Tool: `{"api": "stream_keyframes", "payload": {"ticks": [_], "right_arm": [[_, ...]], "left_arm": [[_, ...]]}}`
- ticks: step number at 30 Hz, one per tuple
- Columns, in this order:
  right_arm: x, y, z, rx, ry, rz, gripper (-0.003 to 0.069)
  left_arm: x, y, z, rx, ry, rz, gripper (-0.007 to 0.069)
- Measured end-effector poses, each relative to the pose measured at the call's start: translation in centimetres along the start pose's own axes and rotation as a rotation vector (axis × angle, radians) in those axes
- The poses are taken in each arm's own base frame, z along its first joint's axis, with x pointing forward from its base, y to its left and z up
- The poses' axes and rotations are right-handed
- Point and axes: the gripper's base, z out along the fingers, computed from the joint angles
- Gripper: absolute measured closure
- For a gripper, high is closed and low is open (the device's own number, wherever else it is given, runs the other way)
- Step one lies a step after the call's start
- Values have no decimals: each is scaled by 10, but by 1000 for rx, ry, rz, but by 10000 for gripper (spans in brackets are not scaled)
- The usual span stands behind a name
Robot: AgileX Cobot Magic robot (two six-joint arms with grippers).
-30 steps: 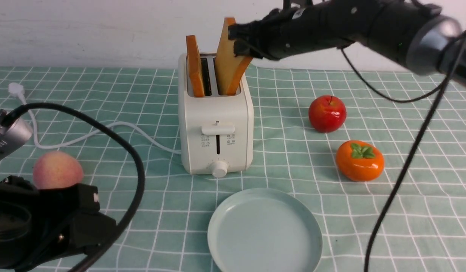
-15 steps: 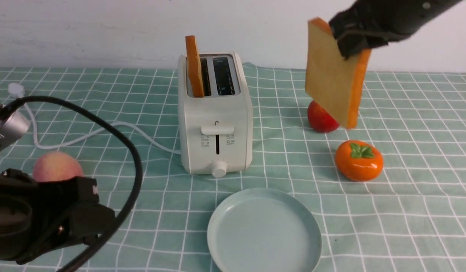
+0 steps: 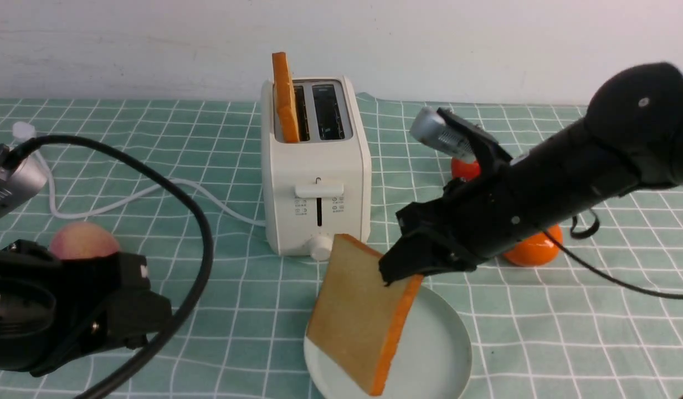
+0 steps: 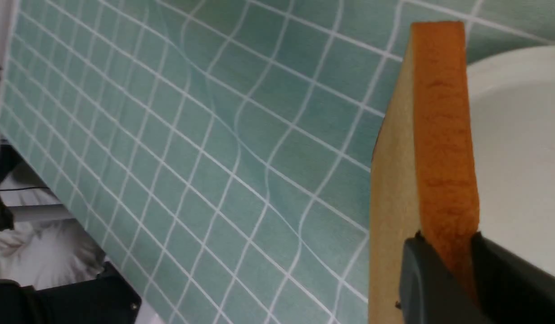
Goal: Take toasted bread from bread machine on blue coffee table place on plate.
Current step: 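Place the held slice of bread on top of the slice on the plate with the right gripper, then reach for a toast slice standing in the toaster with the left gripper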
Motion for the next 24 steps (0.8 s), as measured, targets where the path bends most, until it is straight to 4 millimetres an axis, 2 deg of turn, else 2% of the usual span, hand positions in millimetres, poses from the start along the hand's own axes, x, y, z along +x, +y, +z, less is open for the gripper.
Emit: {"api": "stream_keyframes", "payload": {"ticks": [4,8,13,14,16,19,20,22,24], "right_arm": [[1,-14,22,-46,4,78,561],[3,-31,40,-13,29,120,552],[4,-38,37,79,36,113,463],[4,-40,27,131,29,92,389],[2,-42,16,169,14,76,329],[-2,-36,-15,216,-50,47,241],[-2,-36,-18,220,-54,46,236],[-2,-20,-52,223,-118,19,185],[0,-13,-63,220,-136,9,177]], "left_arm": [[-2,0,4,2,5,-13,386],[-5,-1,5,10,-24,-15,385],[-8,-2,5,23,-61,24,375],[-11,-3,6,31,-81,58,372],[-14,-4,8,35,-103,93,372],[-25,-9,13,47,-137,118,372],[-27,-10,12,50,-143,119,372],[-49,-25,17,62,-160,127,360],[-58,-31,19,66,-160,131,351]]}}
